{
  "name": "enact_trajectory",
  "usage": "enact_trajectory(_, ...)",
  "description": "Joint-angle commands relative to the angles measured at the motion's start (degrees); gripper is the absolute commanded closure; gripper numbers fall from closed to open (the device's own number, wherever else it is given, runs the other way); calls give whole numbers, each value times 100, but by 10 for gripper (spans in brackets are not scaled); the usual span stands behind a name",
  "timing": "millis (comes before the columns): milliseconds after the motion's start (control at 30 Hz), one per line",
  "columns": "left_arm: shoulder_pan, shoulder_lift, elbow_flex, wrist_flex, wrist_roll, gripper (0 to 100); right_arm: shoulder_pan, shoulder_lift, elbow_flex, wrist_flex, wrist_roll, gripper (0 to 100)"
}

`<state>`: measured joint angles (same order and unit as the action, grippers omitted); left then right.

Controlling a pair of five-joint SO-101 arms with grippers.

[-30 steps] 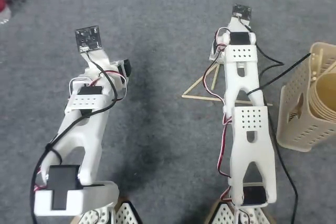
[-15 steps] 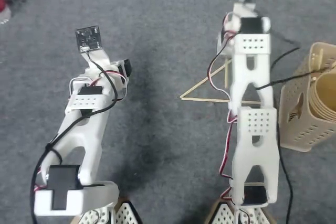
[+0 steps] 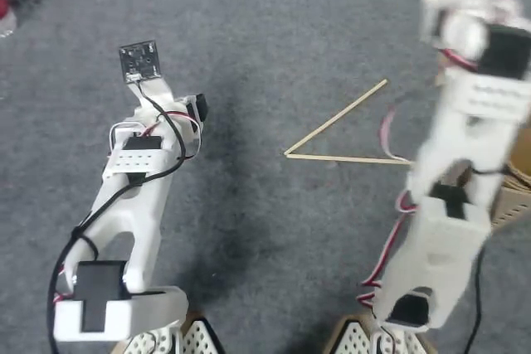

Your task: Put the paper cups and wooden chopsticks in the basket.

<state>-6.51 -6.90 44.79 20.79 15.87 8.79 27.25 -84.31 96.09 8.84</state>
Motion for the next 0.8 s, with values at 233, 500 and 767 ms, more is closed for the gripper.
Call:
enact_trajectory(233,-9,-53,13,-97,35,802,1112,-655,-1196,462,-378,991)
enact_trajectory(500,0,-53,40,-114,26,802,901,-1798,-1169,716,-396,991)
enact_trajectory(767,0,-53,40,-114,26,802,171,-3266,1134,708,-369,992)
